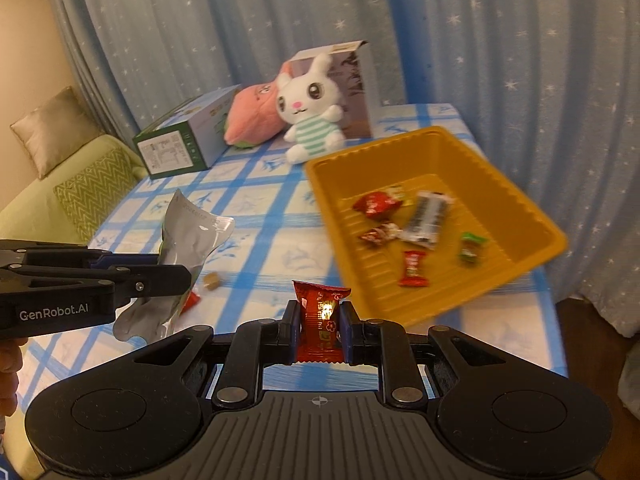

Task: Organize snacks
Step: 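Carry the red candy and green-edged packet over the orange tray with both grippers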

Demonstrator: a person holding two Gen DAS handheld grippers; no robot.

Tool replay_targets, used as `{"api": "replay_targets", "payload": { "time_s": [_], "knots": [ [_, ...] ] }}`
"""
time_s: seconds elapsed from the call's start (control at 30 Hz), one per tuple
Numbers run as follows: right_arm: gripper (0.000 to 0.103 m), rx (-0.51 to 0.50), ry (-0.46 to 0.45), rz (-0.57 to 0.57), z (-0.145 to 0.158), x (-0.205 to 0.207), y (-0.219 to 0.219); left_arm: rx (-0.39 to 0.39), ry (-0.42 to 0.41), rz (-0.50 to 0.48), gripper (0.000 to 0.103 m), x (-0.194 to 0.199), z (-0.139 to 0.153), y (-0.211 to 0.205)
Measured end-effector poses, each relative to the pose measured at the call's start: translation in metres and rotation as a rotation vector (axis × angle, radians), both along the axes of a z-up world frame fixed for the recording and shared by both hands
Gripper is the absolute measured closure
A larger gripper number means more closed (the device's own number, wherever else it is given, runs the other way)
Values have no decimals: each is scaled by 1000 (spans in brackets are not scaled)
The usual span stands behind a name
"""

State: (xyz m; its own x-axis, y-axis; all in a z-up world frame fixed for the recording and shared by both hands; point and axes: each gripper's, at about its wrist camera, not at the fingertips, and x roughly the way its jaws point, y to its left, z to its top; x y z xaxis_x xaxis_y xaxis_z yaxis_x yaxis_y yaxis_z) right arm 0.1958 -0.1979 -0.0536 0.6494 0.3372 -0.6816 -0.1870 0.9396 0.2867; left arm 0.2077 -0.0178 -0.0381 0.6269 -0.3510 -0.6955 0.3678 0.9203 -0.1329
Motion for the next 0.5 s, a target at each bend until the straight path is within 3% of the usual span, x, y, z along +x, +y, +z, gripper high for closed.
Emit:
{"api": "replay_targets", "payload": {
  "time_s": [0.5],
  "knots": [
    [82, 16, -22, -39, 10, 9, -87, -53, -8, 31, 83, 12, 12, -89]
  ]
}}
